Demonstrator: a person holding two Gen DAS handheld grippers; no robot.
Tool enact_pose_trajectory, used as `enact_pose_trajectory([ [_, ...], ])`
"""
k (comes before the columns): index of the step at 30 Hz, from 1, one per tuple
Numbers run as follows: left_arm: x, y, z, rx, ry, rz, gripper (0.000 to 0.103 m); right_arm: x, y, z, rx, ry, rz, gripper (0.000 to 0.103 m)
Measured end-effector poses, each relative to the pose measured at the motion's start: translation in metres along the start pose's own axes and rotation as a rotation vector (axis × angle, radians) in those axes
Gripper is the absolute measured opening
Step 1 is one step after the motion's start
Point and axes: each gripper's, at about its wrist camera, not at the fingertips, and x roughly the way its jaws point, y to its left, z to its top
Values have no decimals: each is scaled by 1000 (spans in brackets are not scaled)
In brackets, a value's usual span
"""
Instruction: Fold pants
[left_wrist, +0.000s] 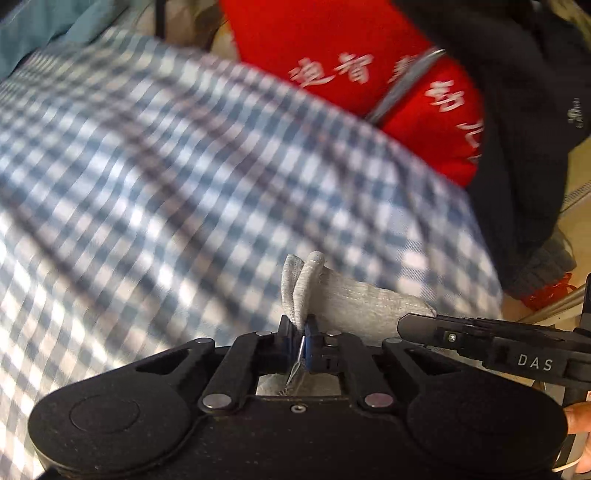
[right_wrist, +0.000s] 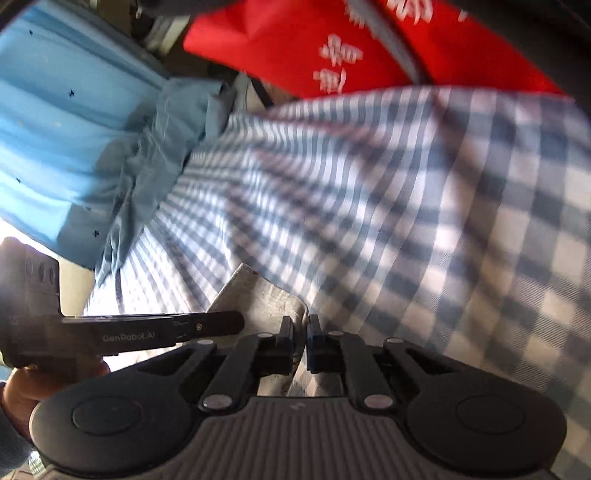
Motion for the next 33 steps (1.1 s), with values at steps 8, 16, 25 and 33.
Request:
enact_pose_trajectory([
  [8, 55, -19, -6, 1, 6, 73, 8, 17, -28, 5, 20, 55, -76, 7],
  [16, 14, -1, -26, -195, -150, 70, 60, 23, -24, 3, -83, 104, -142, 27],
  [25, -127, 33, -159, -499, -380, 341, 96, 6, 46, -36, -412, 123, -176, 95],
  [33, -263, 81, -372, -921, -387, 703, 97, 26, 160, -143, -747, 294, 20, 102],
])
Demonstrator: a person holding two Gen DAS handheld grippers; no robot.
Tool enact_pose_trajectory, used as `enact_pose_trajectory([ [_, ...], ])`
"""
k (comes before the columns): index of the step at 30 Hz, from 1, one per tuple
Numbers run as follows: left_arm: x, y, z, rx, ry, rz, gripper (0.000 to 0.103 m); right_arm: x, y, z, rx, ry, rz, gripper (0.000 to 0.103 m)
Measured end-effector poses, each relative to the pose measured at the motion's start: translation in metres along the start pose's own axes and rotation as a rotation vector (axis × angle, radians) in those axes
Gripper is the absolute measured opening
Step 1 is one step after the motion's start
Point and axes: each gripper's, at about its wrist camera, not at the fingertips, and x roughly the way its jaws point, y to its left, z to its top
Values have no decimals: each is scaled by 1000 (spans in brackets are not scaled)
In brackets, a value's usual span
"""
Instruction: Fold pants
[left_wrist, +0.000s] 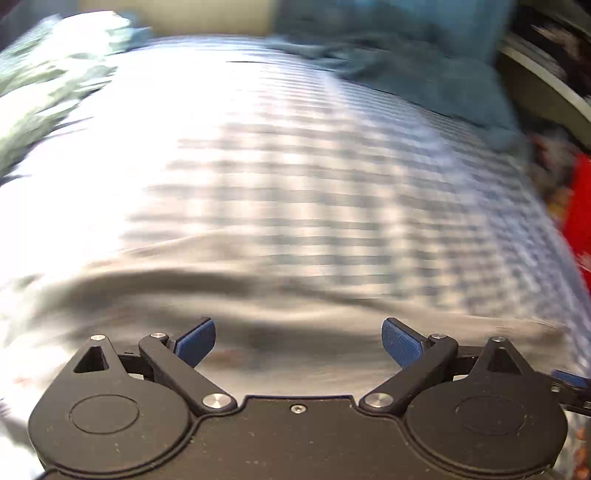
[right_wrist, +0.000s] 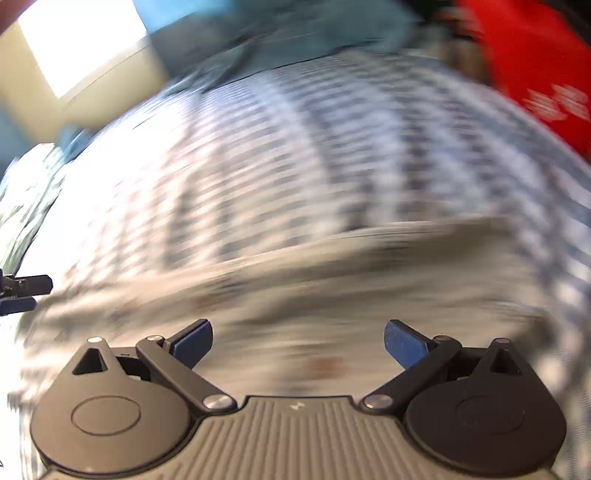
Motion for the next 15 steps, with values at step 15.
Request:
enact_pose_trajectory([
  [15, -18, 268, 8, -352, 24, 297, 99, 133, 237, 110, -125, 204, 415, 103],
])
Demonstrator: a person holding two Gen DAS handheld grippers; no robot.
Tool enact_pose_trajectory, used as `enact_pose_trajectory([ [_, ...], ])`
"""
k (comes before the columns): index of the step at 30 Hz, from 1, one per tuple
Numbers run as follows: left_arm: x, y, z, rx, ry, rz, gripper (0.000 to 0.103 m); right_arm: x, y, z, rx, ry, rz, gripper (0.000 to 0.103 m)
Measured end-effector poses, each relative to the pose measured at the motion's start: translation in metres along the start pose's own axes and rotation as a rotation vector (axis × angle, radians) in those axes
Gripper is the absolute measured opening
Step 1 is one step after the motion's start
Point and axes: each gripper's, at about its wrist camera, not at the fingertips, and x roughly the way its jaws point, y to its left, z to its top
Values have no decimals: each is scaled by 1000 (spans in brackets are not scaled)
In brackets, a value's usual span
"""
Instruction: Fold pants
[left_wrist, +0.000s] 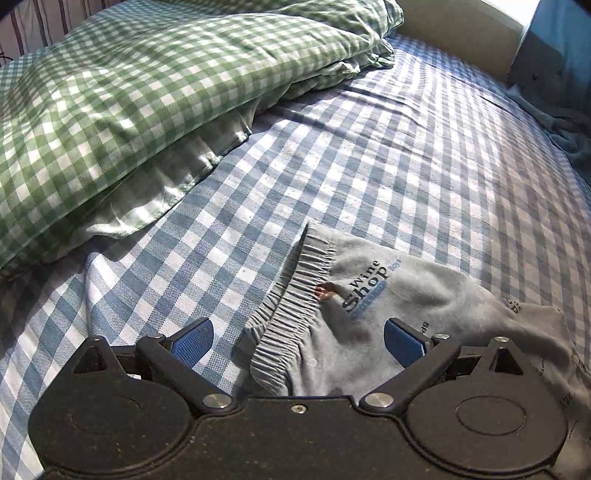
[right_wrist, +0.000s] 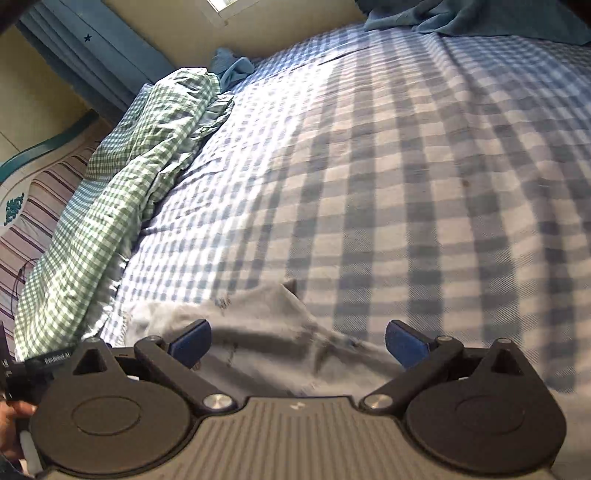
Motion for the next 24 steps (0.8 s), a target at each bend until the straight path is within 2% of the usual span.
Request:
enact_pose_trajectory([
  [2, 7, 6, 3, 5, 15, -30, 95, 29, -1, 23, 62, 48, 8, 101],
  [3, 11, 8, 4, 15, 18, -56, 90, 42, -3, 31, 87, 76, -4, 95],
  [4, 13, 7, 2, 36, 23, -78, 74, 54, -3, 36, 105, 107, -27, 89],
  [5, 15, 7, 2, 57, 34, -85, 54, 63, -2, 39, 114, 135, -56, 73],
  [6, 18, 5, 2, 85, 40, -66, 47, 72, -3, 40, 112, 155, -77, 56],
  [7, 19, 5, 2, 105, 36, -56, 34, 78, -2, 40, 103, 174, -90, 50],
  [8, 22, 7, 3, 118, 30, -69, 29, 82, 0, 38, 91, 194, -101, 43],
  [10, 21, 14, 5, 95, 17, -113, 25, 87, 5, 32, 64, 217, -116, 35],
  [12, 21, 19, 7, 85, 15, -138, 23, 89, 16, 27, 26, 206, -139, 7],
  [16, 17, 21, 9, 91, -24, -129, 20, 77, 36, 25, -51, 110, -183, 4],
  [17, 16, 20, 8, 98, -33, -120, 16, 74, 39, 26, -57, 94, -194, 4],
  [18, 16, 19, 8, 109, -41, -107, 8, 72, 40, 26, -64, 80, -205, 4],
  [19, 18, 18, 7, 121, -39, -91, 7, 72, 39, 26, -70, 72, -214, 4],
  [21, 25, 17, 6, 124, -23, -92, 8, 76, 33, 25, -56, 79, -219, 4],
  [23, 27, 16, 6, 130, -21, -88, 15, 80, 27, 24, -41, 75, -220, 4],
  [24, 26, 15, 7, 130, -21, -83, 17, 80, 24, 22, -32, 67, -224, 8],
])
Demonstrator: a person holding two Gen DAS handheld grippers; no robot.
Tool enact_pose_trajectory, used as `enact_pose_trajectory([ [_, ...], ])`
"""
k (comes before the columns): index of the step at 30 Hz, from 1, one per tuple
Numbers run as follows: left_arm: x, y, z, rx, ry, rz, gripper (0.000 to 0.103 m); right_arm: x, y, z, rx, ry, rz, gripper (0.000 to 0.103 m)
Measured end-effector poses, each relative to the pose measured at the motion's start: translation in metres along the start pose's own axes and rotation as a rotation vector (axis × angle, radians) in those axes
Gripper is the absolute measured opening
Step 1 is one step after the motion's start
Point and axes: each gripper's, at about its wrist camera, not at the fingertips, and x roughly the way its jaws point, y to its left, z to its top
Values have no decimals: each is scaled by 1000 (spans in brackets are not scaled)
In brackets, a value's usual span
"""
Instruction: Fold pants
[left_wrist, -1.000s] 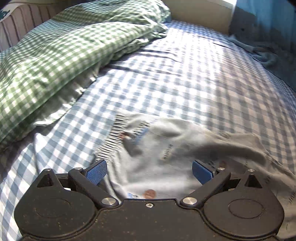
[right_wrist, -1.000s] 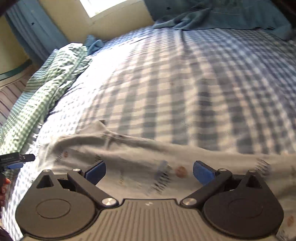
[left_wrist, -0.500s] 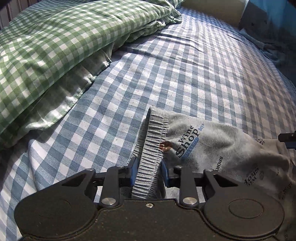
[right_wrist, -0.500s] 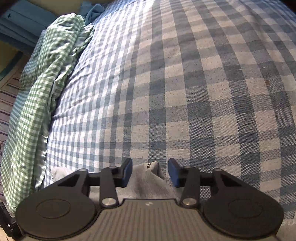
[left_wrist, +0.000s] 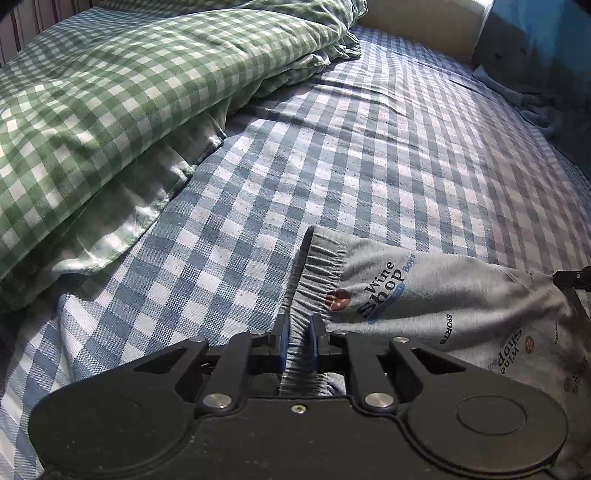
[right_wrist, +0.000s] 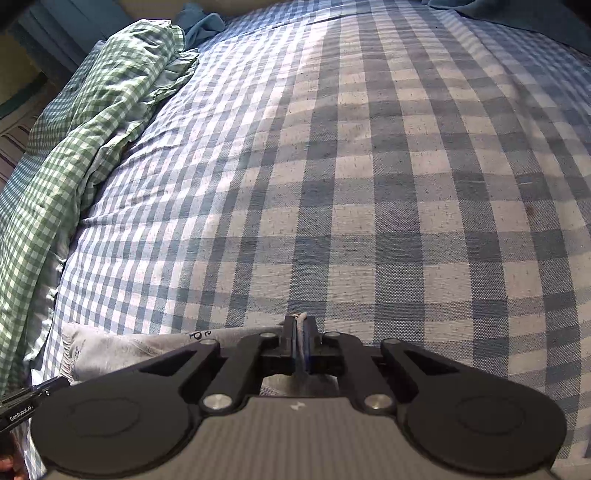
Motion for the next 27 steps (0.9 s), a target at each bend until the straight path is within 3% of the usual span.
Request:
enact_pose_trajectory([
  [1, -3, 0, 1, -8, -7, 12, 29, -1, -1, -1, 13, -14, -9, 11],
  [2, -7, 0, 3, -17, -17, 14, 44, -6, -4, -2, 23, -25, -10, 23],
  [4, -18, -2, 5, -18, -61, 11, 63, -19, -7, -9, 29, -54, -6, 39],
  [6, -28, -10, 6, 7, -97, 12, 72, -38, -9, -25, 6, -89, -36, 66],
  [9, -34, -30, 3, 42, -100, -11, 88, -64, -6, -67, -53, -124, -121, 87],
  [11, -34, -50, -6, 73, -78, -35, 95, -79, -4, -103, -93, -126, -199, 92],
  [15, -27, -86, -36, 165, -12, -42, 99, -100, -10, -171, -112, -111, -332, 98],
  [19, -7, -103, -60, 251, 113, 89, 99, -114, -46, -218, 3, -68, -434, 98],
  [21, -2, -102, -68, 282, 149, 140, 99, -125, -71, -234, 94, -74, -442, 101],
  [23, -7, -101, -71, 276, 140, 151, 99, -140, -94, -246, 160, -104, -396, 102],
  [27, -21, -112, -68, 283, 158, 217, 99, -164, -123, -261, 176, -131, -424, 102],
])
